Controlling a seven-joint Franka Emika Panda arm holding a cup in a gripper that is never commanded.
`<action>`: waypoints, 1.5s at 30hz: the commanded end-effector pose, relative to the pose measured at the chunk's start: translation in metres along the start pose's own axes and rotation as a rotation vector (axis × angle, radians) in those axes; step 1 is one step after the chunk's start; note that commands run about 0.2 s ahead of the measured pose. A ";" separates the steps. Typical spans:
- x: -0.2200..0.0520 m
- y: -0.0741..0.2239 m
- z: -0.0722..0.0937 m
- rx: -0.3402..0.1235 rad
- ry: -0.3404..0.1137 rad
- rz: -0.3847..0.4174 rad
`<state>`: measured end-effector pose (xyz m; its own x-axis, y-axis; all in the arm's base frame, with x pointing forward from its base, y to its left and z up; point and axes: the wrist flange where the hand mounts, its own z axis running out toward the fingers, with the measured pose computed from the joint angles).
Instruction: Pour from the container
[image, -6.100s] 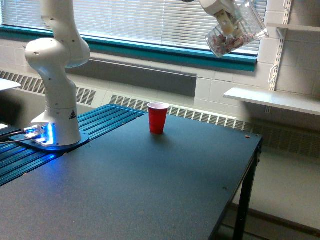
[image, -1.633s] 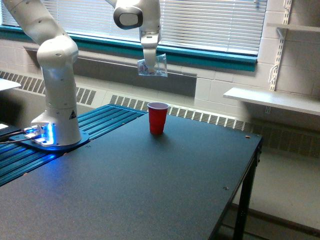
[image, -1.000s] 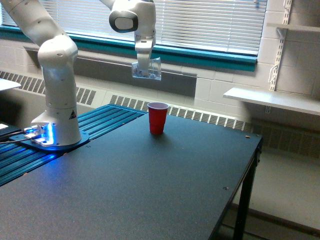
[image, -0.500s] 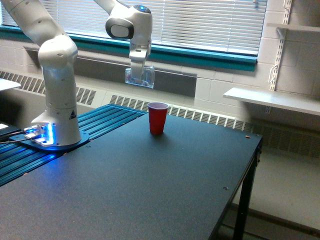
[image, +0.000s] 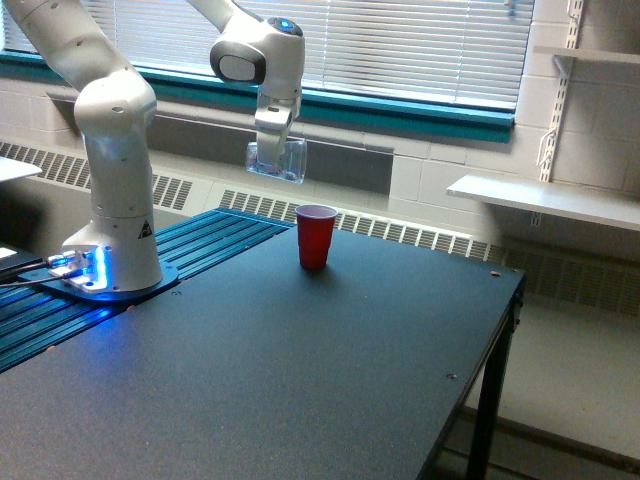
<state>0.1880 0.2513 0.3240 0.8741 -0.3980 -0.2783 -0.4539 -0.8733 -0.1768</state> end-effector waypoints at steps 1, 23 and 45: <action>0.012 0.015 0.010 -0.020 -0.029 0.019; 0.016 0.007 0.018 -0.039 -0.077 0.007; 0.029 -0.001 0.009 0.000 -0.123 0.084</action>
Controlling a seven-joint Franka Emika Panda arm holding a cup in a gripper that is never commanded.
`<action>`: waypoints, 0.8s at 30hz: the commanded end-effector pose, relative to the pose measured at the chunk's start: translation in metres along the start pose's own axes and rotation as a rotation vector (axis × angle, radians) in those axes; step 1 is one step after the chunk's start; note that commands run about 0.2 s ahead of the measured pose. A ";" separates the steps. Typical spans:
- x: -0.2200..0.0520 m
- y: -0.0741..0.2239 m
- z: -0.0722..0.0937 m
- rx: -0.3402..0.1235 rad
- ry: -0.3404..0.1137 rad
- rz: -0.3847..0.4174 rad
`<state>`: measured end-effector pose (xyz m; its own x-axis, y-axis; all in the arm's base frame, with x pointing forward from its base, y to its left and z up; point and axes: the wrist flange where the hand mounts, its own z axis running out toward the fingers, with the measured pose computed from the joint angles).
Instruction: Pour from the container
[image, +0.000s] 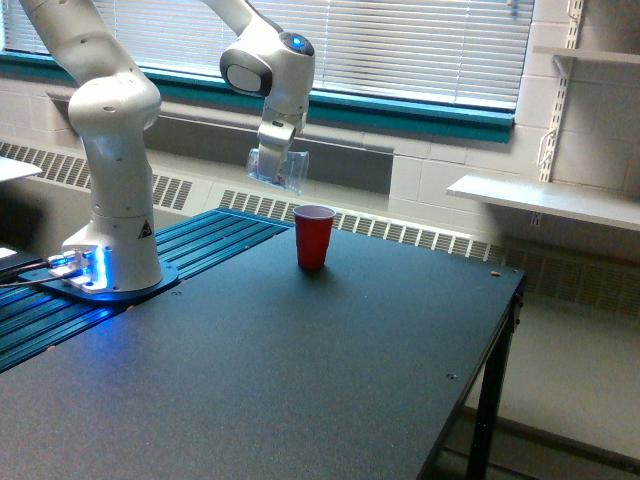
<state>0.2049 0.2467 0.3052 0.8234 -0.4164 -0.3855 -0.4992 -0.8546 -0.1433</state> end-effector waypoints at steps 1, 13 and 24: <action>0.008 -0.001 -0.006 0.017 -0.021 0.030; 0.018 0.000 -0.017 0.017 -0.042 0.084; 0.016 0.003 -0.015 0.016 -0.053 0.084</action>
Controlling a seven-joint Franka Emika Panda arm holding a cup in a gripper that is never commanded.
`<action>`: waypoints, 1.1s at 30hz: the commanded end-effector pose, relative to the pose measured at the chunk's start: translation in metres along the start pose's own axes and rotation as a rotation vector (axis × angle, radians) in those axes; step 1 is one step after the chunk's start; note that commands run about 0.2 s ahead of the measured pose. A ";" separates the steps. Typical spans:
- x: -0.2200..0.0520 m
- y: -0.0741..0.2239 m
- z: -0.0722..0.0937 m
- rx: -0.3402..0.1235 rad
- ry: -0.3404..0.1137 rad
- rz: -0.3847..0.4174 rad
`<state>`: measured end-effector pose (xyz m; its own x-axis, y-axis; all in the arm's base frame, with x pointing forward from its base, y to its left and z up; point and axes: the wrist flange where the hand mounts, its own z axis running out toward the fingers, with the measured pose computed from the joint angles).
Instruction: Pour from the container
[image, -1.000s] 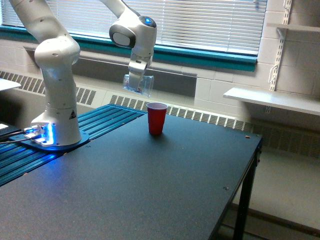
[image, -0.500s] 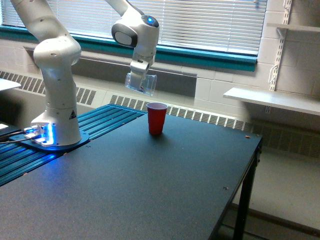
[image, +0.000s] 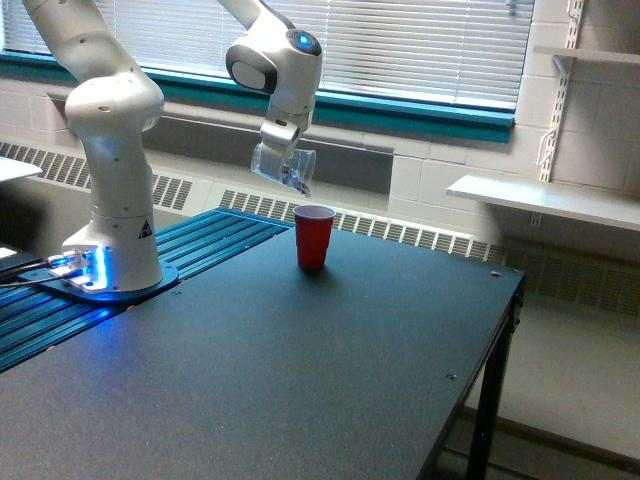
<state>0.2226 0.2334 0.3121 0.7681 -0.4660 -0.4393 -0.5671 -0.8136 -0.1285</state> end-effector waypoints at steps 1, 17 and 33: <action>-0.002 0.001 0.000 -0.006 -0.004 0.003; -0.011 0.003 0.006 -0.014 -0.012 -0.029; -0.005 0.000 -0.004 -0.003 0.033 -0.046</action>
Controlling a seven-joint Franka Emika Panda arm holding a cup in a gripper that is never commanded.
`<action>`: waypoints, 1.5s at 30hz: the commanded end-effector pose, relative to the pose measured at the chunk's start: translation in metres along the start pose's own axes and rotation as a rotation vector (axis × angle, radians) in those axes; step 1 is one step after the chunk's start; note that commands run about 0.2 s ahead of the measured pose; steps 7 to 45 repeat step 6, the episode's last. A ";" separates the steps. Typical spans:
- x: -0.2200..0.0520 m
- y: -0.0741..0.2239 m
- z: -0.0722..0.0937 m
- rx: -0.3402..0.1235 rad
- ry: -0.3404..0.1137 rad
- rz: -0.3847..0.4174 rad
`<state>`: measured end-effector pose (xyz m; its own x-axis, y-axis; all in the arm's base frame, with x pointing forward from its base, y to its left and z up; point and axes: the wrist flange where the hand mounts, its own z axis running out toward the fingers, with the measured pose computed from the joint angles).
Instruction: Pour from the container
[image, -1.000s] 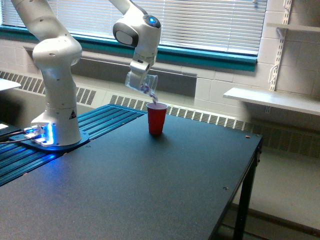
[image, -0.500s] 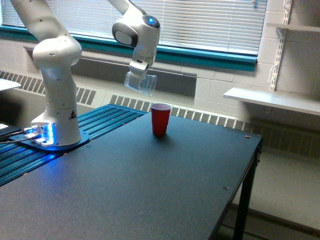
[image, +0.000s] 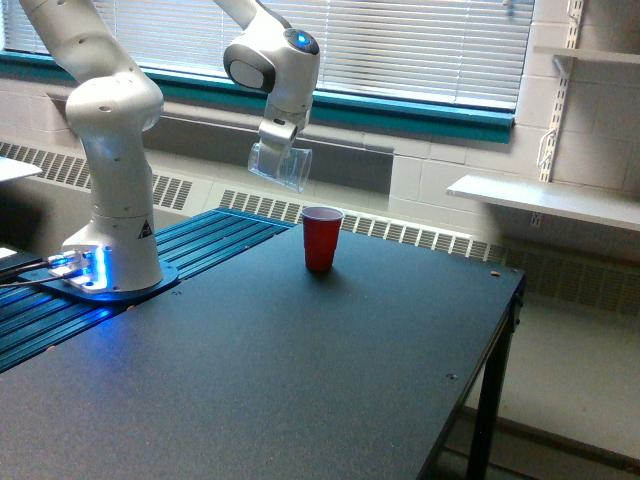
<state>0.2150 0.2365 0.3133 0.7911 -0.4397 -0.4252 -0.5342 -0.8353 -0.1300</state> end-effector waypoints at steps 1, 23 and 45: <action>0.004 -0.002 -0.008 0.018 0.029 -0.010; 0.008 -0.001 -0.013 0.023 0.032 0.001; 0.008 -0.001 -0.013 0.023 0.032 0.001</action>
